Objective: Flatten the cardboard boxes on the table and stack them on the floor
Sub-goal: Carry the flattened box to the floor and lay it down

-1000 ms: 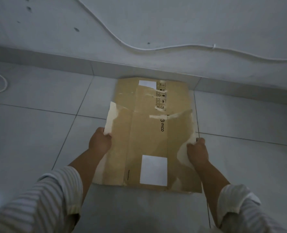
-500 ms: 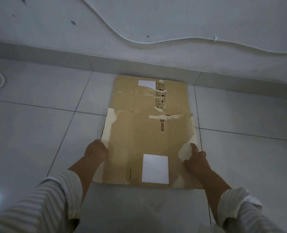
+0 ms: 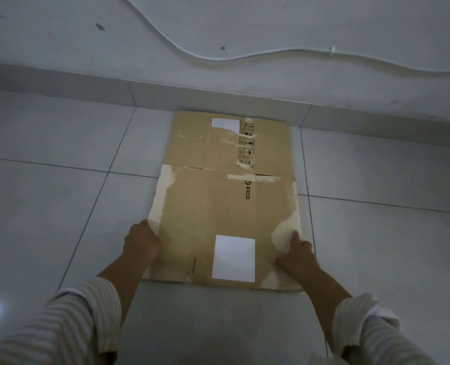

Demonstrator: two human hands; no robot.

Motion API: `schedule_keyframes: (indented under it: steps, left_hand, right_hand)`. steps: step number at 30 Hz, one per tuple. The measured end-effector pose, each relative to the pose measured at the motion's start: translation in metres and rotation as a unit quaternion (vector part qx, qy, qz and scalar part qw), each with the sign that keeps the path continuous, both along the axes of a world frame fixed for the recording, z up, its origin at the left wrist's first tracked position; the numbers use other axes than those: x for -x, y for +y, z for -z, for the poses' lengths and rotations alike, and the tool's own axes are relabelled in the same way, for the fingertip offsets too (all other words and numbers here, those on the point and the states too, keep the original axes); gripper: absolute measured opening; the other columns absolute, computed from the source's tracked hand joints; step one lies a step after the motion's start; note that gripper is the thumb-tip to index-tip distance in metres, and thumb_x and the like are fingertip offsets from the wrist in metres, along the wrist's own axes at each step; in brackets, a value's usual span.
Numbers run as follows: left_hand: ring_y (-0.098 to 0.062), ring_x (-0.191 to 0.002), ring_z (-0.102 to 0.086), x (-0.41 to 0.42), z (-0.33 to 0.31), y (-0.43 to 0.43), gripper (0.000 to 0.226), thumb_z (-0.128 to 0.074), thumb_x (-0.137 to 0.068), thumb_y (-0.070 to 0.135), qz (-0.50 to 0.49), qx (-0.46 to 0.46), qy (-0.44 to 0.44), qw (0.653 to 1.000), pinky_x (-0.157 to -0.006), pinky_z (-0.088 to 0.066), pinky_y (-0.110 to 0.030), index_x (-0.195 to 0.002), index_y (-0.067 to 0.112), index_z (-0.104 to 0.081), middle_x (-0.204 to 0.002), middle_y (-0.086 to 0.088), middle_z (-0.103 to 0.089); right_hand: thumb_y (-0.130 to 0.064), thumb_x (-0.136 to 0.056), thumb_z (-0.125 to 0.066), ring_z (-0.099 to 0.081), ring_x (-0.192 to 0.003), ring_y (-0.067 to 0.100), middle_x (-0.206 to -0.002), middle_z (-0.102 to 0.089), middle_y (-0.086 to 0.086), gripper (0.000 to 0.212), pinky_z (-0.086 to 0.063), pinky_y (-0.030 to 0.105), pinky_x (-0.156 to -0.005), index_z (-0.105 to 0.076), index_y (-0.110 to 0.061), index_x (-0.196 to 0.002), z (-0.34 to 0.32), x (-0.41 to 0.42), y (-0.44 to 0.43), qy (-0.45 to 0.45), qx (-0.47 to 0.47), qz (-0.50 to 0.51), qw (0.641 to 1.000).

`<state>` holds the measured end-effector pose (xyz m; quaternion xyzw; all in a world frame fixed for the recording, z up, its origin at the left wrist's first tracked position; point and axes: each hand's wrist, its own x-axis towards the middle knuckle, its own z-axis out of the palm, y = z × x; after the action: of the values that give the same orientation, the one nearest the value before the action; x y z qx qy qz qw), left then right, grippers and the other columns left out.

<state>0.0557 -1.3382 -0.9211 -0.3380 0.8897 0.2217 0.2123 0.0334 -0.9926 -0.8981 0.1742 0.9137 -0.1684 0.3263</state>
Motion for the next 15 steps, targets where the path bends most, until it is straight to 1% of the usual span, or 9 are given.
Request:
schedule_keyframes:
  steps: [4,7,12,15]
  left_hand:
    - [-0.04,-0.118,-0.054,0.0029,-0.0018,-0.0036,0.054,-0.063,-0.086,0.02,0.018,0.004,0.0,1.0,-0.097,-0.046,-0.044,-0.134,0.003,-0.045,-0.13,-0.022,-0.051]
    - [-0.041,-0.118,-0.054,0.0029,-0.0006,-0.0039,0.052,-0.061,-0.086,0.018,0.021,0.003,0.009,1.0,-0.098,-0.046,-0.044,-0.133,0.004,-0.046,-0.129,-0.023,-0.052]
    - [-0.04,-0.113,-0.057,0.0007,-0.0027,-0.0043,0.047,-0.06,-0.084,0.018,0.016,-0.002,0.025,1.0,-0.093,-0.048,-0.043,-0.128,0.004,-0.051,-0.123,-0.022,-0.057]
    - [-0.041,-0.114,-0.057,-0.0011,-0.0053,-0.0003,0.048,-0.059,-0.085,0.018,0.01,0.001,0.03,0.999,-0.094,-0.049,-0.045,-0.129,0.005,-0.049,-0.123,-0.021,-0.057]
  right_hand:
    - [-0.042,-0.079,-0.069,-0.04,-0.129,0.039,-0.143,-0.028,0.018,0.103,-0.041,0.045,-0.102,-0.001,-0.016,-0.152,0.0033,0.0011,-0.0029,-0.002,-0.007,0.004,1.0]
    - [-0.044,-0.08,-0.068,-0.039,-0.13,0.039,-0.143,-0.029,0.019,0.103,-0.04,0.045,-0.102,-0.001,-0.014,-0.151,0.0049,0.0018,-0.0028,0.004,-0.013,-0.002,1.0]
    - [-0.046,-0.08,-0.068,-0.04,-0.129,0.039,-0.142,-0.029,0.02,0.103,-0.041,0.044,-0.102,-0.001,-0.013,-0.151,0.0038,0.0022,-0.0033,0.008,-0.024,-0.015,1.0]
    - [-0.045,-0.081,-0.067,-0.039,-0.129,0.039,-0.142,-0.028,0.019,0.102,-0.041,0.044,-0.102,0.0,-0.014,-0.151,0.0029,0.0021,-0.004,0.002,-0.022,-0.013,1.0]
